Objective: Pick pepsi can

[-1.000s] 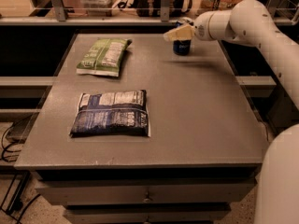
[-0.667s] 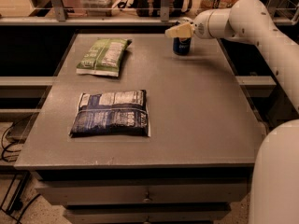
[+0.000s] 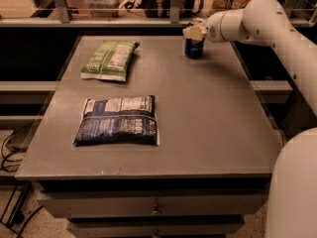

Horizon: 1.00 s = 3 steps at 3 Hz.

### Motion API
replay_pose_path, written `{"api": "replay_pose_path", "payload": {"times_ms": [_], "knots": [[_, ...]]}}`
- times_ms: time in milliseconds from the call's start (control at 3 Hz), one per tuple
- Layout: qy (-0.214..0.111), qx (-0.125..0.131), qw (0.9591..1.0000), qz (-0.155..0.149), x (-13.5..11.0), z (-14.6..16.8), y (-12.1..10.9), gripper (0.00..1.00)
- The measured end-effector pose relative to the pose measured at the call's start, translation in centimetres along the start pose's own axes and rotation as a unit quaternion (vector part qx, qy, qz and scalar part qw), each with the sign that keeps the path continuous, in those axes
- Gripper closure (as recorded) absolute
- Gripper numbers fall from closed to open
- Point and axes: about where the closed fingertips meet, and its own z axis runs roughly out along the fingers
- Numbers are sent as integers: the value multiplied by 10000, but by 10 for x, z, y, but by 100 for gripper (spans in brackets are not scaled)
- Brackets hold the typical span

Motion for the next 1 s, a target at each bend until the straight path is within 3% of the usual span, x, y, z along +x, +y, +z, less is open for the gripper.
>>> {"api": "replay_pose_path", "payload": {"times_ms": [333,667,1000], "knots": [[-130,-133,9998,-98,-22,-21,11,88],[-487,-303,9970,-516,-71,-61,26,100],[-947,-362,9899,-993,-126,-112,37,100]]}}
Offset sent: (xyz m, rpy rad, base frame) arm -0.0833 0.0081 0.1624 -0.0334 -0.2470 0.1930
